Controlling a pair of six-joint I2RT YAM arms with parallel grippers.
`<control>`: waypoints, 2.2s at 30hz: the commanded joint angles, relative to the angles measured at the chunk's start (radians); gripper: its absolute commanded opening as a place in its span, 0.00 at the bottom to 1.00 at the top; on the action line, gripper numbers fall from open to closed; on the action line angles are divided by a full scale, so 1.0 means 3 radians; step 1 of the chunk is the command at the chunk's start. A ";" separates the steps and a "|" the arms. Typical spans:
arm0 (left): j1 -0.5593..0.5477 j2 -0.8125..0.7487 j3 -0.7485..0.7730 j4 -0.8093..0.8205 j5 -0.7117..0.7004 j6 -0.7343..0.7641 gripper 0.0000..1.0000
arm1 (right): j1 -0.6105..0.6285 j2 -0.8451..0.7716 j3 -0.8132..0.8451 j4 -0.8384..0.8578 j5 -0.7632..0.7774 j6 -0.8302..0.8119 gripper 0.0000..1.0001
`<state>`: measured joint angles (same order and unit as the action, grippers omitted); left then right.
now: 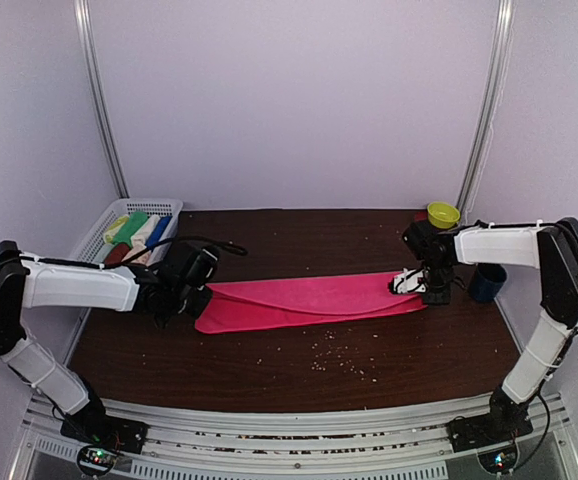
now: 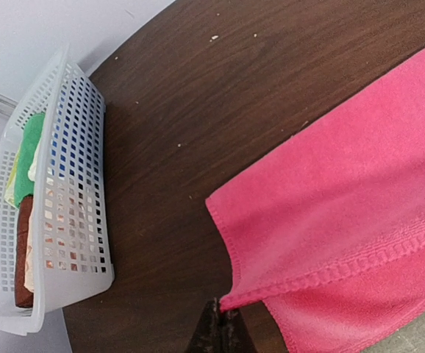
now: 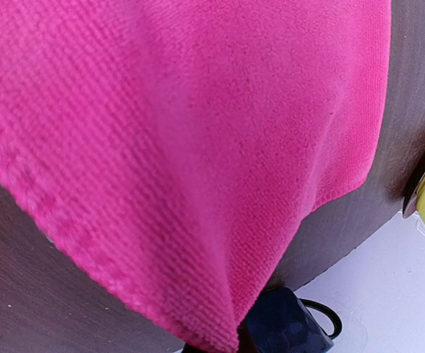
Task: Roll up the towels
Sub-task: Fold the towel at the center of the board.
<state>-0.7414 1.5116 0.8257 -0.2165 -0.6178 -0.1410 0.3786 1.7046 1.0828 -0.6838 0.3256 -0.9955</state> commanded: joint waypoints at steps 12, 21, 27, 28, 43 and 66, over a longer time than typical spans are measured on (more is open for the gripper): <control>-0.0095 0.0181 0.0080 -0.0324 0.0122 -0.0169 0.00 | 0.0066 0.0001 -0.0128 0.0137 0.0198 0.0146 0.00; -0.0165 0.0154 0.0099 -0.0482 0.0329 -0.0193 0.00 | 0.0085 -0.0001 -0.0128 0.0106 0.0224 0.0177 0.00; -0.0186 0.0131 0.0069 -0.0581 0.0355 -0.0267 0.00 | 0.0093 -0.0016 -0.0140 0.0091 0.0249 0.0186 0.00; -0.0189 0.0125 0.0066 -0.0585 0.0359 -0.0271 0.00 | 0.0093 -0.0011 -0.0142 0.0086 0.0254 0.0189 0.00; -0.0215 -0.0041 0.0076 -0.0796 0.0448 -0.0365 0.09 | 0.0093 -0.0064 -0.0122 0.0069 0.0362 0.0229 0.07; 0.0101 0.0346 0.0598 -0.0172 0.0406 -0.0215 0.40 | -0.0519 0.0075 0.0818 -0.0486 -0.1535 0.1027 0.62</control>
<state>-0.7528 1.5578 0.9634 -0.3767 -0.5419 -0.2344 0.2501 1.6745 1.3056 -0.8612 0.0536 -0.8104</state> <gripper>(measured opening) 0.403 0.626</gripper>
